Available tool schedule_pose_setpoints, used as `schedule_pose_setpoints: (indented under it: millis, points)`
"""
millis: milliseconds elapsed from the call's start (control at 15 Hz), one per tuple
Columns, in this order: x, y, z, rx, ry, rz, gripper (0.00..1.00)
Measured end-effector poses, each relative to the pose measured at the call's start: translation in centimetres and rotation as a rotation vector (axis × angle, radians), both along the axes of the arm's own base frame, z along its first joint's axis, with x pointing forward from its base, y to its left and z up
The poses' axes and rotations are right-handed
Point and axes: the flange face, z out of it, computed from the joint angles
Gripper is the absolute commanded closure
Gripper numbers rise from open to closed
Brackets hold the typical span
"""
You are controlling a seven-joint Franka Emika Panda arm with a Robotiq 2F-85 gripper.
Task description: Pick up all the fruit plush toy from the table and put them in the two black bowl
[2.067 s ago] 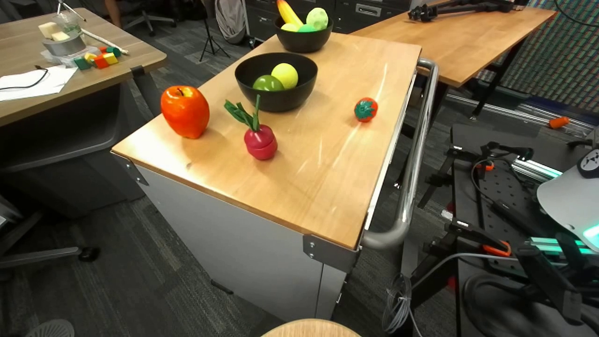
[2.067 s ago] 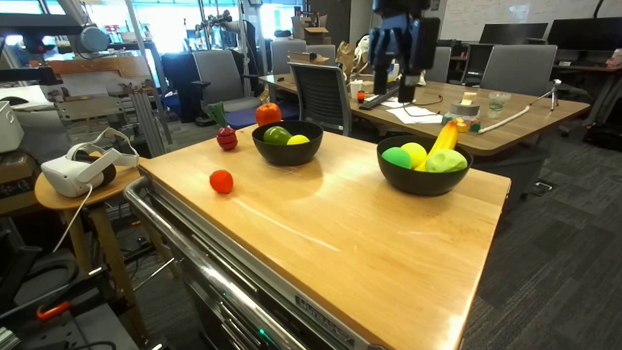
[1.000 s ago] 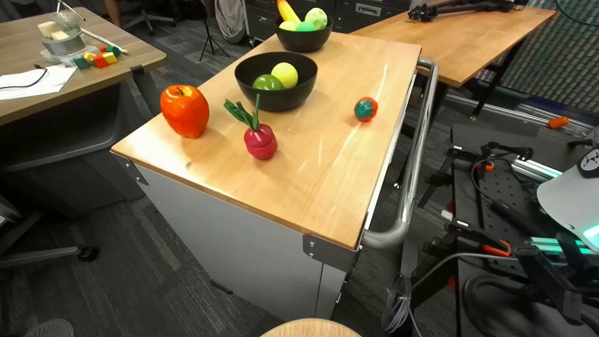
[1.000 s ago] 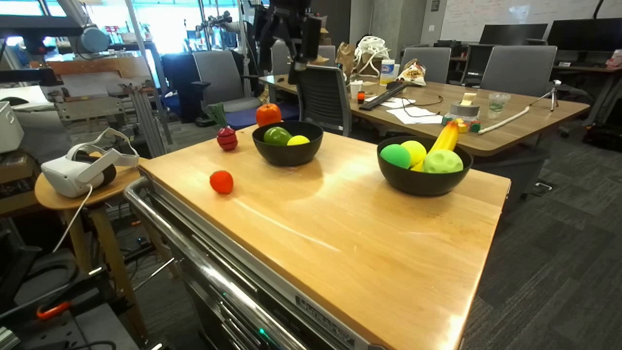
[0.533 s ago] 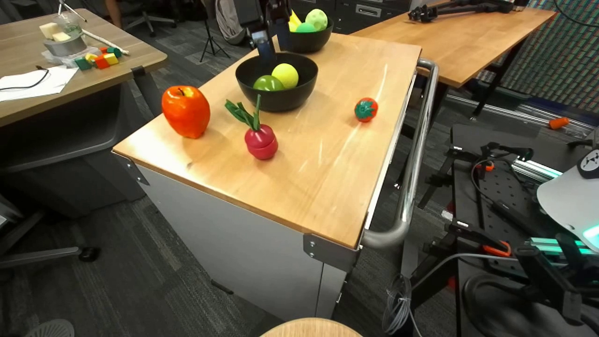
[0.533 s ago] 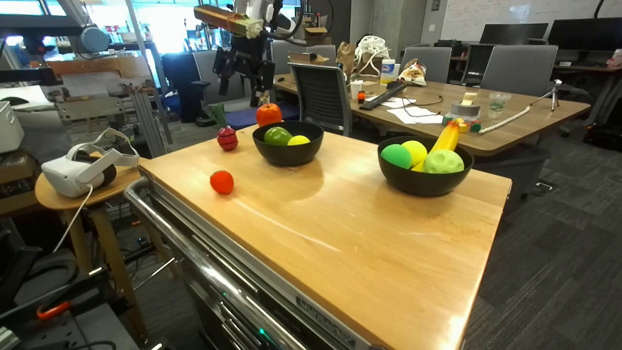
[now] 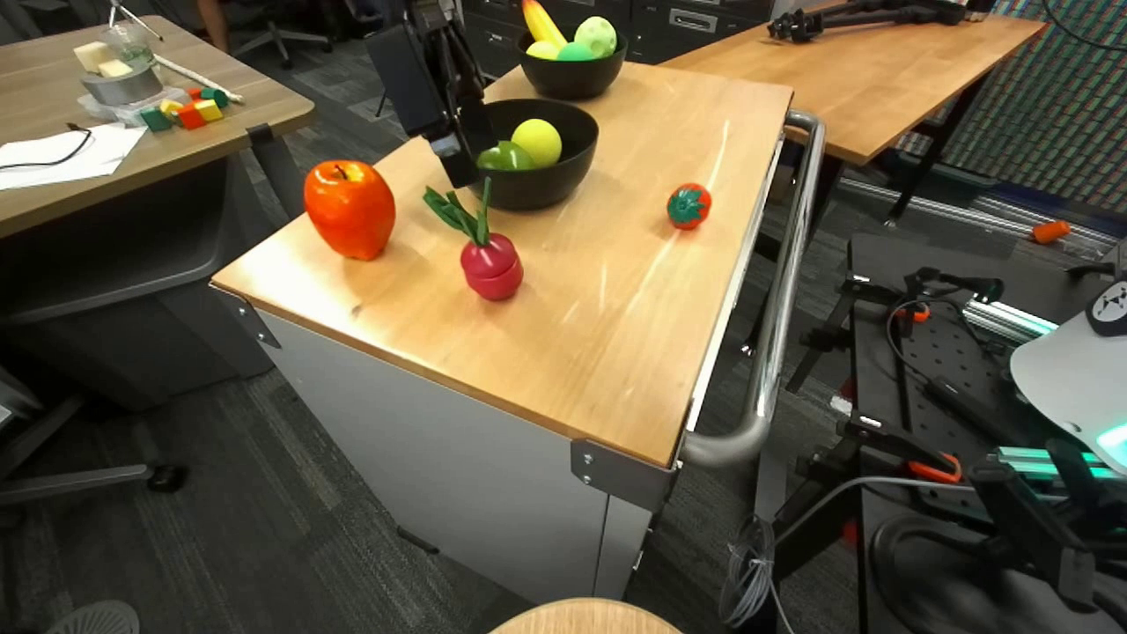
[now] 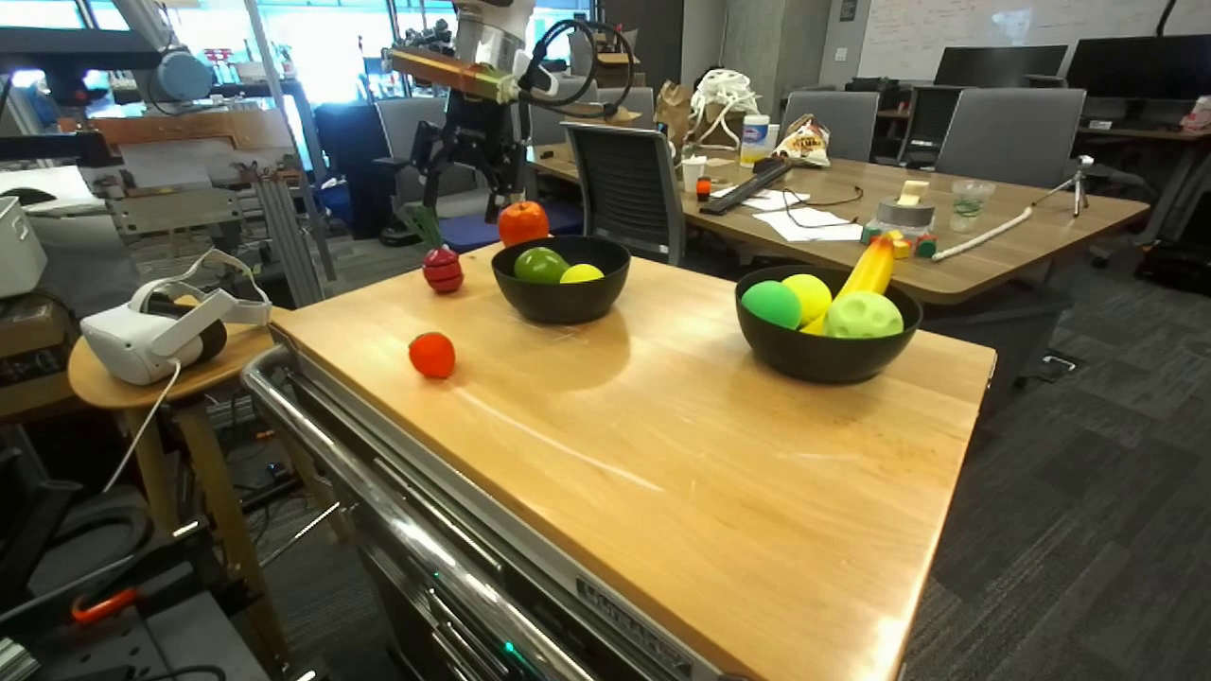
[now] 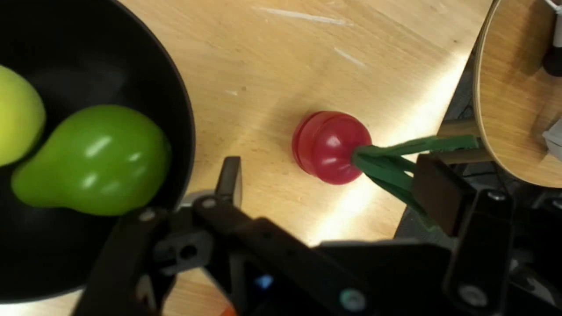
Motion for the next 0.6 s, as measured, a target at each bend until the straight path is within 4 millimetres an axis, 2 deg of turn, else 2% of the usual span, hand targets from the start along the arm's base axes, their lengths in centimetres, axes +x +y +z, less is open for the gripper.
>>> schedule_pose_setpoints:
  millis: [267, 600]
  points:
    - [-0.1, 2.4, 0.3, 0.044, 0.055, 0.075, 0.00]
    - [-0.8, 3.6, 0.2, 0.047, 0.098, 0.107, 0.00]
